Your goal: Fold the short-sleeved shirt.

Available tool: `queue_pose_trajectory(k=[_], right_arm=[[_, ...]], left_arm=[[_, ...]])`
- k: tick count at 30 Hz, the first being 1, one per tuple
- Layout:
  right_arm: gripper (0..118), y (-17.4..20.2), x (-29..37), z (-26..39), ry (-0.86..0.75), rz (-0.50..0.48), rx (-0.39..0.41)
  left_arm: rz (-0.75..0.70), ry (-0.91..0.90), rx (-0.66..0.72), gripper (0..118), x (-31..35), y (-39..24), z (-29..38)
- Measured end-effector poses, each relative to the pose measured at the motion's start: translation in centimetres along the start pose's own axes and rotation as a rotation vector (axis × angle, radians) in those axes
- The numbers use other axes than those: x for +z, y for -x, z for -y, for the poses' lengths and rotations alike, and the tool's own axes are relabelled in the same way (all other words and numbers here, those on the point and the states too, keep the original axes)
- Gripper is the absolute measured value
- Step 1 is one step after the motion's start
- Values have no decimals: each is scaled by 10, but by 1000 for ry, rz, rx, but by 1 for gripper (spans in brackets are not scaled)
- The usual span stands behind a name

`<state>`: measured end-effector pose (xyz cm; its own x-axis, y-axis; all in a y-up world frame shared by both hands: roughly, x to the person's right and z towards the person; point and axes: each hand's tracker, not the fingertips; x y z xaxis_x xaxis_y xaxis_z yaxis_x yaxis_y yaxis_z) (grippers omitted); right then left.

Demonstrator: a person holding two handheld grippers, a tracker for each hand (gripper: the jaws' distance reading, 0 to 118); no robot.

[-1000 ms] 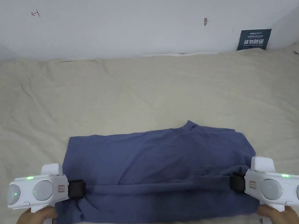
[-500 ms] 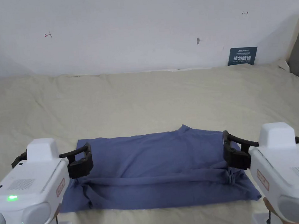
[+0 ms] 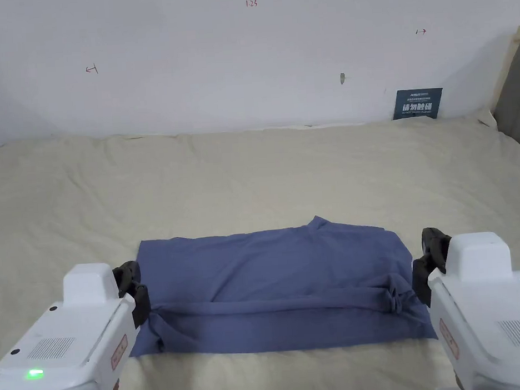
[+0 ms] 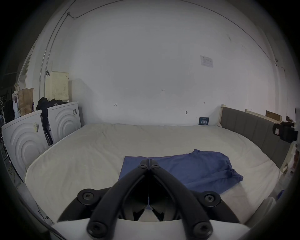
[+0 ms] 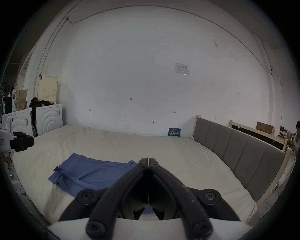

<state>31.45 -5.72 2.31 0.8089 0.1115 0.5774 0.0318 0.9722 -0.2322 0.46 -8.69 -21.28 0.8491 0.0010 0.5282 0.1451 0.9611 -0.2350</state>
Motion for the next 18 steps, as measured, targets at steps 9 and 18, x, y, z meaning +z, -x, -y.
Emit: queue_pose_trajectory(k=[9, 18], right_arm=[[2, -9, -24, 4, 41, -3, -12], [2, -11, -60, 14, 101, 12, -1]], left_arm=[[-12, 264, 5, 0, -73, 43, 16], [-109, 690, 126, 117, -168, 91, 68]])
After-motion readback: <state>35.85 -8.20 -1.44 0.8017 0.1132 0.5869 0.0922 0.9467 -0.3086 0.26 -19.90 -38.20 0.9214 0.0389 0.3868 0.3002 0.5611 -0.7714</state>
